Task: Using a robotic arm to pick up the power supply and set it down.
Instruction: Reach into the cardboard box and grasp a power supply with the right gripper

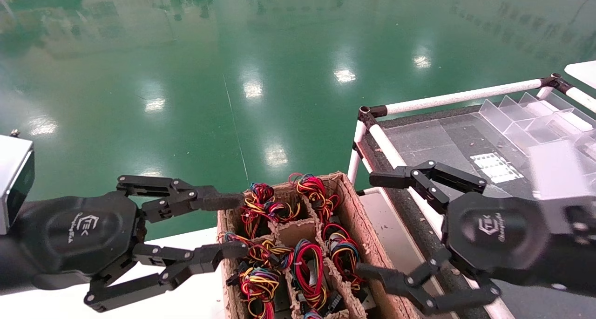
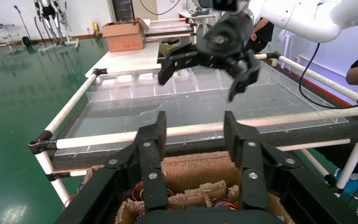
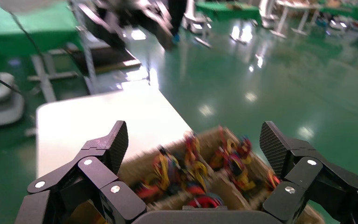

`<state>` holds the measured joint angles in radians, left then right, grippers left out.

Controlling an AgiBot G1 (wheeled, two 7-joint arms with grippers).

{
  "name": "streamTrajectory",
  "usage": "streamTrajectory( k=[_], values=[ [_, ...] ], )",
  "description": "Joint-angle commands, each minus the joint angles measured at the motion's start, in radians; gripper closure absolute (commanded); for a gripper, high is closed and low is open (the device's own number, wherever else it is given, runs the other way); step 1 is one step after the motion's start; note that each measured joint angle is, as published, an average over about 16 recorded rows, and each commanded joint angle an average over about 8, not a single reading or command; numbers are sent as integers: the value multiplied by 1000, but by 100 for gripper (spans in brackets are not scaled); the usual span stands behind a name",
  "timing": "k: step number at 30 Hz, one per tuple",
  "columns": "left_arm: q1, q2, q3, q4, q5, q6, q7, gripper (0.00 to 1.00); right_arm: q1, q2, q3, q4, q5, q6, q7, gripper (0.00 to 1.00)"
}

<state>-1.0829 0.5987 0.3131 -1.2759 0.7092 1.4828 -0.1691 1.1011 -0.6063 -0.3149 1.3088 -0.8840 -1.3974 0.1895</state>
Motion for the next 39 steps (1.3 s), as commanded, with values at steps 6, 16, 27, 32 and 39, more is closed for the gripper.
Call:
streamTrajectory(
  k=[6, 16, 27, 32, 39],
  values=[
    [0, 0, 0, 0, 0, 0, 0, 0, 62, -26, -71, 25, -224, 90, 9, 0],
    [0, 0, 1, 0, 0, 0, 0, 0, 209, -127, -202, 4, -532, 105, 18, 0],
    [0, 0, 1, 0, -1, 0, 1, 0, 263, -190, -261, -9, -618, 61, -49, 9],
    [0, 0, 1, 0, -1, 0, 1, 0, 262, -223, -284, -13, -653, 70, -68, 69],
    [0, -1, 1, 0, -1, 0, 1, 0, 259, -258, -313, -5, -723, 100, -85, 100]
  ],
)
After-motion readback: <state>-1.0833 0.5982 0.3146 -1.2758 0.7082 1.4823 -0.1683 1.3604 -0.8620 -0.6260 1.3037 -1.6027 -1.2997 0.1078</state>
